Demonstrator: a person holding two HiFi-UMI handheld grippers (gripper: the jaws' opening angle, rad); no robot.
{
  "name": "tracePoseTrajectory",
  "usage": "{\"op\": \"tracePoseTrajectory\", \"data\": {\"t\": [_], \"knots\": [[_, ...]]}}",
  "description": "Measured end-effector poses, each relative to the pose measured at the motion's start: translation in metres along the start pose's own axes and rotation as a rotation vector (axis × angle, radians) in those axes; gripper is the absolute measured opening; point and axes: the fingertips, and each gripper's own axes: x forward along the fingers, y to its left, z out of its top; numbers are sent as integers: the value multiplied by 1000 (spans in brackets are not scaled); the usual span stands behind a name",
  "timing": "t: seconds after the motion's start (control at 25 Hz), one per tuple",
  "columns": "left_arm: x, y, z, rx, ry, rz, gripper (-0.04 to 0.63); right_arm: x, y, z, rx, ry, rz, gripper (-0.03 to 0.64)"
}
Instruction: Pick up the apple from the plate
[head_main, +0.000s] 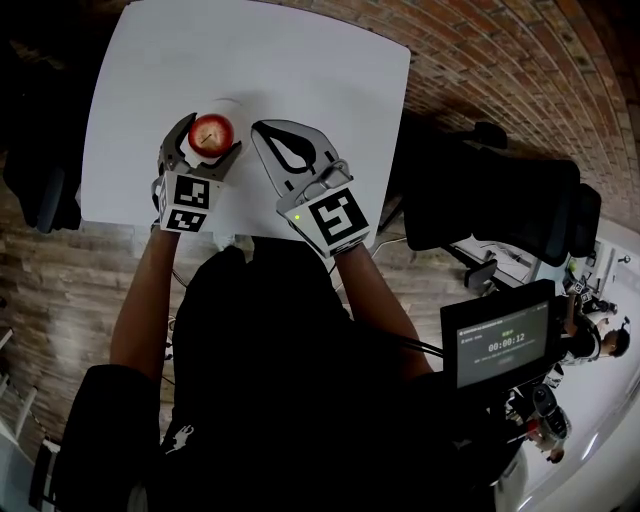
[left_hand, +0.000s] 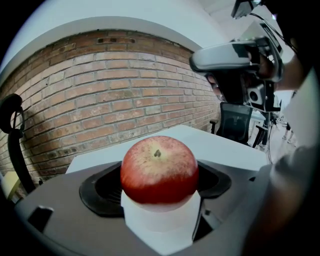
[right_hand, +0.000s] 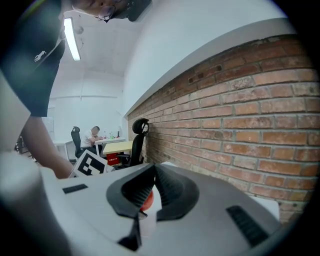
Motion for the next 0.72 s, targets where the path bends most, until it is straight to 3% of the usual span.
{"op": "tracePoseTrajectory", "data": {"t": [0.72], "knots": [[-42,-14,37,20,-55,-5,417,-27,11,10,-2,-23,-41,4]]}}
